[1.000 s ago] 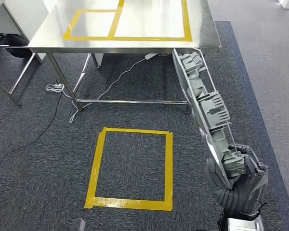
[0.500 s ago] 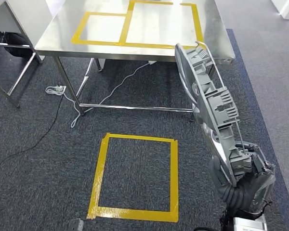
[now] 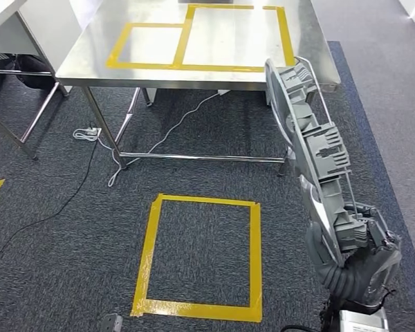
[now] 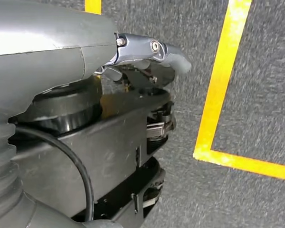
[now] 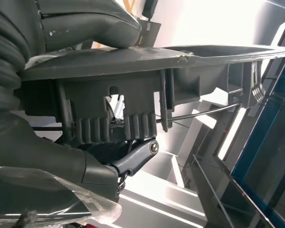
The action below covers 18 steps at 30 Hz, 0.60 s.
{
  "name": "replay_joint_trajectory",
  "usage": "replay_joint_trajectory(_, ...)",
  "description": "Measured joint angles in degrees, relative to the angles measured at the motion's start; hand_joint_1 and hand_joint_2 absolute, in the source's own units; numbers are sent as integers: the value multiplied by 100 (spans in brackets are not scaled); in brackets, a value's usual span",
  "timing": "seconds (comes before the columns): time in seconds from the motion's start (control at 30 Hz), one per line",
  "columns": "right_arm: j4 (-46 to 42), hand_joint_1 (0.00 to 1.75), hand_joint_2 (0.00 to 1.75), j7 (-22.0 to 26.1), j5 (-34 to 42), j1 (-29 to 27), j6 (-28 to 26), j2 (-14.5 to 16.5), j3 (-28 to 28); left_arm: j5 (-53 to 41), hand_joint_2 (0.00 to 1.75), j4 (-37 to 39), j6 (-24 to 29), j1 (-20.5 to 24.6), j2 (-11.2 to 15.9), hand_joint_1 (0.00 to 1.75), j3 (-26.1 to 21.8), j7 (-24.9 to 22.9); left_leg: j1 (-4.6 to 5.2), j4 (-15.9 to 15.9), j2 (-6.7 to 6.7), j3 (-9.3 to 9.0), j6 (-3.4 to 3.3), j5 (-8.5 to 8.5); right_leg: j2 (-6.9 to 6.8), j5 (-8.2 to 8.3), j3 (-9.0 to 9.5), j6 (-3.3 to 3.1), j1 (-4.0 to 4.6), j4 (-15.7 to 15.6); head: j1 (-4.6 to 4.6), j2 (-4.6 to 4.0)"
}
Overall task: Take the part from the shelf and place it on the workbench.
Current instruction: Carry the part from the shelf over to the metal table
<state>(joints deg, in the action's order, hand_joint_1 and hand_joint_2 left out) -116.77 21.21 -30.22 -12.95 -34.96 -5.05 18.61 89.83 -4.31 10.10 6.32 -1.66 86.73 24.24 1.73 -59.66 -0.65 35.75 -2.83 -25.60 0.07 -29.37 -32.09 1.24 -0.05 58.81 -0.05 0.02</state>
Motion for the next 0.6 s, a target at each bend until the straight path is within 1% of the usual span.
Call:
replay_joint_trajectory(0.17, -1, 175, 175, 14, 51, 30, -4, 0, -45, 0, 175, 0, 0, 1, 7, 0, 0, 0, -7, 27, -1, -12, 33, 23, -1, 4, 0, -22, 2, 2, 1, 0)
replay_joint_trajectory(0.33, -1, 175, 175, 19, 77, 89, -7, 0, -136, -1, 175, 0, 0, 1, 8, 0, 1, 0, -9, 32, -1, -12, 44, 28, -2, 2, 0, -36, 2, 4, 2, 0)
replay_joint_trajectory(0.37, -1, 175, 175, 19, 80, 93, -10, 0, -155, -2, 175, 0, 0, 1, 8, 0, 1, 0, -7, 28, -1, -10, 41, 25, -2, 5, 2, -33, -3, -3, 2, 0)
replay_joint_trajectory(0.4, -1, 175, 175, 19, 85, 97, -15, 0, -174, -3, 175, 0, 0, 2, 11, 0, 2, 0, 2, 27, -2, -11, 24, 18, -4, 12, 7, -20, -11, -17, 1, 0)
replay_joint_trajectory(0.47, -10, 175, 175, 14, 115, 103, -25, 0, -232, -7, 175, 0, -1, 4, 12, 0, 3, -1, -5, 129, 0, -66, -33, 41, -4, 23, 30, 16, -17, -62, 0, 0)
replay_joint_trajectory(0.5, -16, 175, 175, 10, 139, 109, -25, 0, -274, -8, 175, 0, -2, 5, 12, 0, 4, -2, -18, 223, 1, -122, -66, 69, -3, -17, 12, 34, -14, -22, 9, 0)
replay_joint_trajectory(0.53, -22, 175, 175, 10, 164, 123, -23, 0, -323, -9, 175, 0, -5, 7, 9, 0, 4, -2, -41, 316, 5, -175, -87, 104, -1, -111, -55, 47, -11, 118, 21, 0)
replay_joint_trajectory(0.57, -25, 175, 175, 12, 183, 141, -20, 0, -370, -10, 175, 0, -8, 9, 5, 0, 5, -2, -60, 375, 7, -215, -97, 129, 0, -257, -193, 61, -21, 392, 32, 0)
replay_joint_trajectory(0.6, -25, 175, 175, 15, 196, 160, -18, 0, -412, -13, 175, 0, -11, 11, 3, 0, 6, -2, -65, 394, 7, -229, -107, 130, -1, -430, -372, 86, -36, 739, 39, 0)
